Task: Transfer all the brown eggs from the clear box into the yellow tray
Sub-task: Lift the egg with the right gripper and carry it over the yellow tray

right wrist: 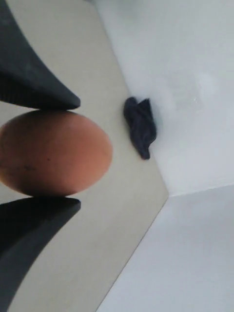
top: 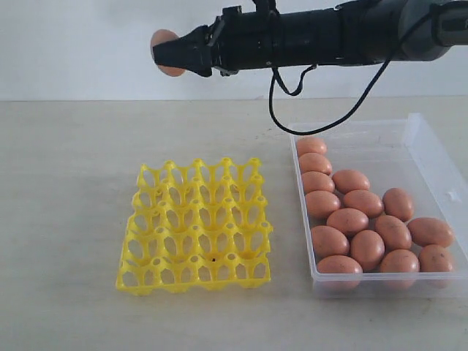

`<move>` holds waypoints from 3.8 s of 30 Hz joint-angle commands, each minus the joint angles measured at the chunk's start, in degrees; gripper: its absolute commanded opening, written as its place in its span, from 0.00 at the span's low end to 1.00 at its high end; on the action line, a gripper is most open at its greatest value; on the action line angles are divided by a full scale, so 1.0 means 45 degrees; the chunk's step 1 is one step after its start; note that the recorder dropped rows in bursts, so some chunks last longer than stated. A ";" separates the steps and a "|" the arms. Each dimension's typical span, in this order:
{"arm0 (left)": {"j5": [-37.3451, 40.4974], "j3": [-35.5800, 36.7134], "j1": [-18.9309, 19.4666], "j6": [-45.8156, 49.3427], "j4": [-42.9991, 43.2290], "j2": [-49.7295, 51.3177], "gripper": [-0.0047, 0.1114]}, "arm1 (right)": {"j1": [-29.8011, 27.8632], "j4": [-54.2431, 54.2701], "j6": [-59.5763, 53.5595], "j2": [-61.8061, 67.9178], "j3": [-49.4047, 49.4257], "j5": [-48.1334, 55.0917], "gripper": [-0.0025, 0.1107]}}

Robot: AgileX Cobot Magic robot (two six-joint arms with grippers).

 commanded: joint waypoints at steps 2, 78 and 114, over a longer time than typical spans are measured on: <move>-0.0135 0.0047 0.0035 0.0050 -0.0007 -0.0040 0.08 | 0.0031 0.0565 -0.0270 -0.0087 -0.0011 0.2901 0.06; -0.0105 0.0047 0.0035 0.0050 -0.0007 -0.0040 0.08 | 0.1527 -0.9405 1.0875 -0.0668 -0.1006 -0.9891 0.02; -0.0135 0.0047 0.0035 0.0050 -0.0007 -0.0040 0.08 | 0.1527 -2.6706 1.9579 -0.1425 -0.1006 -0.9979 0.02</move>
